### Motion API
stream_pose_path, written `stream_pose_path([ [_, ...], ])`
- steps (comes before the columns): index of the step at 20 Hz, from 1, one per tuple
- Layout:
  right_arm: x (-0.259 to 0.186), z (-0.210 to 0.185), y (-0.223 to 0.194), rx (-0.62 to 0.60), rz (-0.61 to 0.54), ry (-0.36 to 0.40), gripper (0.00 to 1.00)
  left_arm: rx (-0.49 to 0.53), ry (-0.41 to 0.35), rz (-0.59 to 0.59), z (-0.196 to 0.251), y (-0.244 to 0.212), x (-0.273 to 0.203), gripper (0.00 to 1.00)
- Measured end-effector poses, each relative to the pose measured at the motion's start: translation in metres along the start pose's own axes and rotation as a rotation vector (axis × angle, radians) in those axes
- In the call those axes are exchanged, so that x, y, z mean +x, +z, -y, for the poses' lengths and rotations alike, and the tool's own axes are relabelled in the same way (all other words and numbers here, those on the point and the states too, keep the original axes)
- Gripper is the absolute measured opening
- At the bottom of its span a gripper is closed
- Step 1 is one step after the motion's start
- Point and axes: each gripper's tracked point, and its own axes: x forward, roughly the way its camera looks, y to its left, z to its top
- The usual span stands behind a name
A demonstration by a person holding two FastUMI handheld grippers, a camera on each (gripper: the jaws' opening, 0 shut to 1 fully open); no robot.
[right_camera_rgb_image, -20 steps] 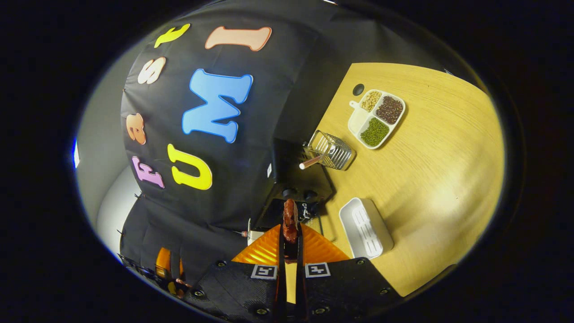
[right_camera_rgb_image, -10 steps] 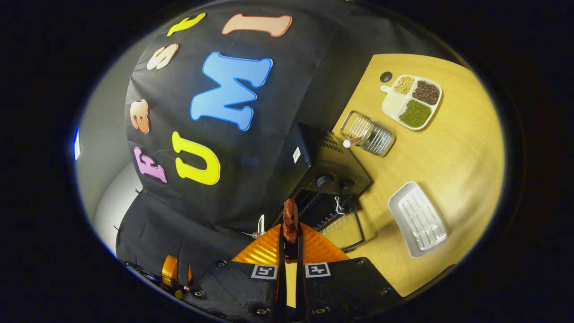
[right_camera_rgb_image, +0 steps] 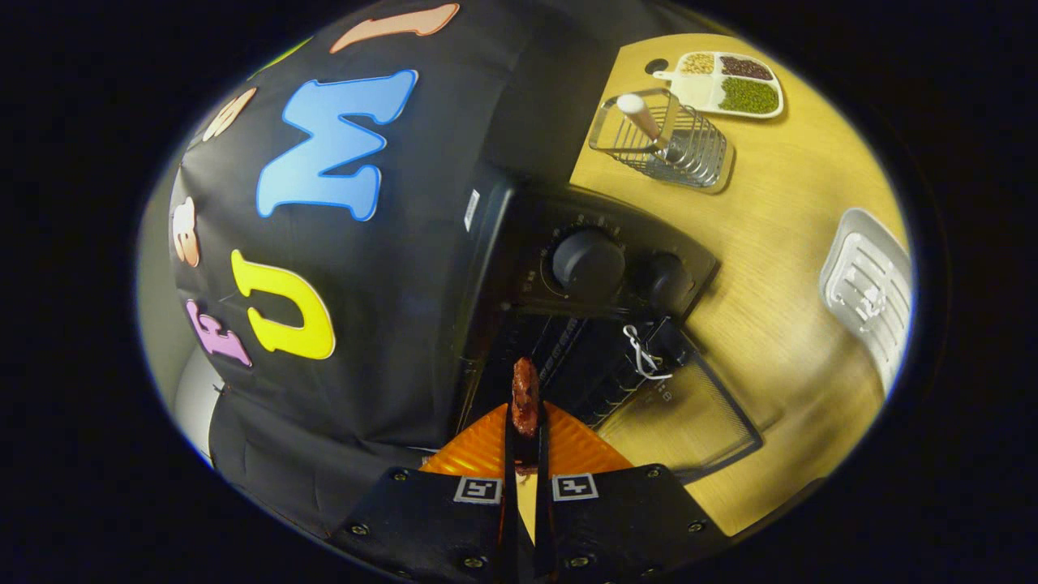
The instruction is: Open the electric oven with the left hand, put the food in, and close the electric oven.
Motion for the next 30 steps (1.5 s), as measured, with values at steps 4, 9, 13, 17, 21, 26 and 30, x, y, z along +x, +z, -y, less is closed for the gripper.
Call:
stream_pose_path([
  [4, 0.039, 0.005, -0.003, 0.094, 0.073, -0.028, 0.08, 0.03, 0.045, -0.031, -0.037, -0.011, -0.008, 0.96],
  [9, 0.071, 0.009, 0.002, 0.11, 0.157, -0.066, 0.09, 0.013, 0.06, -0.064, -0.06, -0.025, -0.007, 1.0],
  [13, 0.076, 0.017, 0.008, -0.003, 0.188, -0.143, 0.15, 0.005, 0.044, -0.063, -0.06, -0.027, 0.0, 1.0],
  [17, 0.061, 0.025, 0.018, -0.186, 0.204, -0.269, 0.27, 0.029, 0.03, -0.05, -0.052, -0.024, 0.005, 0.92],
  [21, 0.033, 0.029, 0.029, -0.386, 0.215, -0.325, 0.63, 0.021, -0.009, -0.053, -0.034, -0.029, 0.012, 1.0],
  [26, -0.019, 0.029, 0.031, -0.537, 0.207, -0.332, 0.68, 0.007, -0.075, -0.045, 0.006, -0.029, 0.021, 1.0],
  [30, -0.077, 0.023, 0.046, -0.733, 0.272, -0.378, 0.68, 0.029, -0.117, -0.029, 0.038, -0.028, 0.028, 1.0],
])
